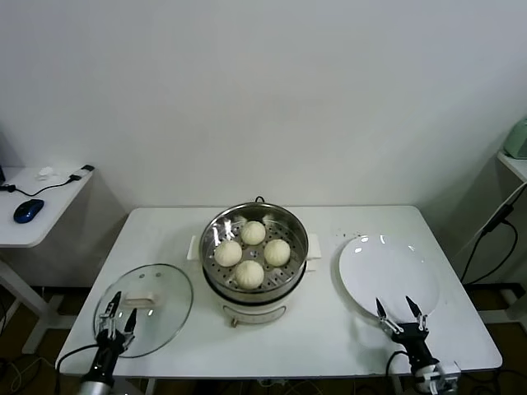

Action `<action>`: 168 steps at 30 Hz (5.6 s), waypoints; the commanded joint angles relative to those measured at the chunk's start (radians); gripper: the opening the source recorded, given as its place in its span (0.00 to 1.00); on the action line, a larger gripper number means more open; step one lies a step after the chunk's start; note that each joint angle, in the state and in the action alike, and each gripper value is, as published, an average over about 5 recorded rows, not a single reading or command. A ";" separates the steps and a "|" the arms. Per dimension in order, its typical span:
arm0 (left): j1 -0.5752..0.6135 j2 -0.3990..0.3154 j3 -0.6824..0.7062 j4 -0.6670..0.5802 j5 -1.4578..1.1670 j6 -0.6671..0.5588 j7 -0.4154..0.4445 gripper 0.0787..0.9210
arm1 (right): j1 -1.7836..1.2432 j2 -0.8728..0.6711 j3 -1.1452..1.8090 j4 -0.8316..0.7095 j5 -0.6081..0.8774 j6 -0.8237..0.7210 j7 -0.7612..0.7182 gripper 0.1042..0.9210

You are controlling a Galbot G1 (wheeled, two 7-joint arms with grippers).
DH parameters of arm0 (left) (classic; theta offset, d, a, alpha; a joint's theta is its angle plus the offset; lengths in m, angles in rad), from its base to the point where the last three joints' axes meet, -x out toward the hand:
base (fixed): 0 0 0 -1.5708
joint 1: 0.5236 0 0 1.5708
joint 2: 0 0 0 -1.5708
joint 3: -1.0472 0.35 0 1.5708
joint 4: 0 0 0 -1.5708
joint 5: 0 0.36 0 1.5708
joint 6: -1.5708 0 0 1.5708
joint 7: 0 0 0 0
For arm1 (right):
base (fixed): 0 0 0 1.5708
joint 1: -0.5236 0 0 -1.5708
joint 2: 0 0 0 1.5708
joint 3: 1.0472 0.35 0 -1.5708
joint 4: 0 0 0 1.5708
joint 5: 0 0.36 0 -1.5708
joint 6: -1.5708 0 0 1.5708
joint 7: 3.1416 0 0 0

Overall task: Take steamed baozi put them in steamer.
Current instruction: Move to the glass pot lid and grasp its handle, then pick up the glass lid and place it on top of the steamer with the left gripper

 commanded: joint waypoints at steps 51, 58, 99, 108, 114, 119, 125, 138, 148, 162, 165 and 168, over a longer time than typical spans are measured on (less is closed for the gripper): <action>-0.182 -0.060 0.030 0.191 0.171 0.150 -0.035 0.06 | -0.074 0.050 0.058 0.097 -0.046 -0.014 0.018 0.88; -0.127 -0.056 0.023 -0.003 0.028 0.162 0.043 0.06 | -0.076 0.045 0.076 0.121 -0.085 -0.034 0.022 0.88; -0.405 -0.174 0.744 -0.498 0.400 0.859 0.686 0.06 | -0.065 0.044 0.072 0.135 -0.179 -0.064 0.085 0.88; -0.432 -0.275 0.806 -0.397 0.493 0.881 0.692 0.06 | -0.072 0.038 0.078 0.115 -0.169 -0.037 0.092 0.88; -0.447 -0.311 0.819 -0.337 0.519 0.882 0.681 0.06 | -0.071 0.040 0.078 0.105 -0.164 -0.024 0.100 0.88; -0.452 -0.325 0.814 -0.298 0.532 0.879 0.666 0.06 | -0.067 0.043 0.079 0.100 -0.172 -0.016 0.106 0.88; -0.452 -0.331 0.805 -0.275 0.545 0.876 0.659 0.06 | -0.064 0.047 0.080 0.093 -0.183 0.001 0.116 0.88; -0.434 -0.311 0.768 -0.245 0.573 0.856 0.643 0.06 | -0.052 0.063 0.079 0.085 -0.211 0.031 0.136 0.88; -0.434 -0.313 0.761 -0.226 0.584 0.849 0.630 0.06 | -0.053 0.071 0.079 0.083 -0.221 0.038 0.136 0.88; -0.440 -0.309 0.750 -0.203 0.567 0.851 0.606 0.17 | -0.055 0.070 0.080 0.087 -0.227 0.046 0.130 0.88; -0.435 -0.308 0.752 -0.202 0.564 0.850 0.607 0.27 | -0.055 0.069 0.082 0.088 -0.228 0.047 0.129 0.88; -0.433 -0.308 0.753 -0.201 0.562 0.849 0.606 0.38 | -0.056 0.066 0.086 0.089 -0.228 0.046 0.126 0.88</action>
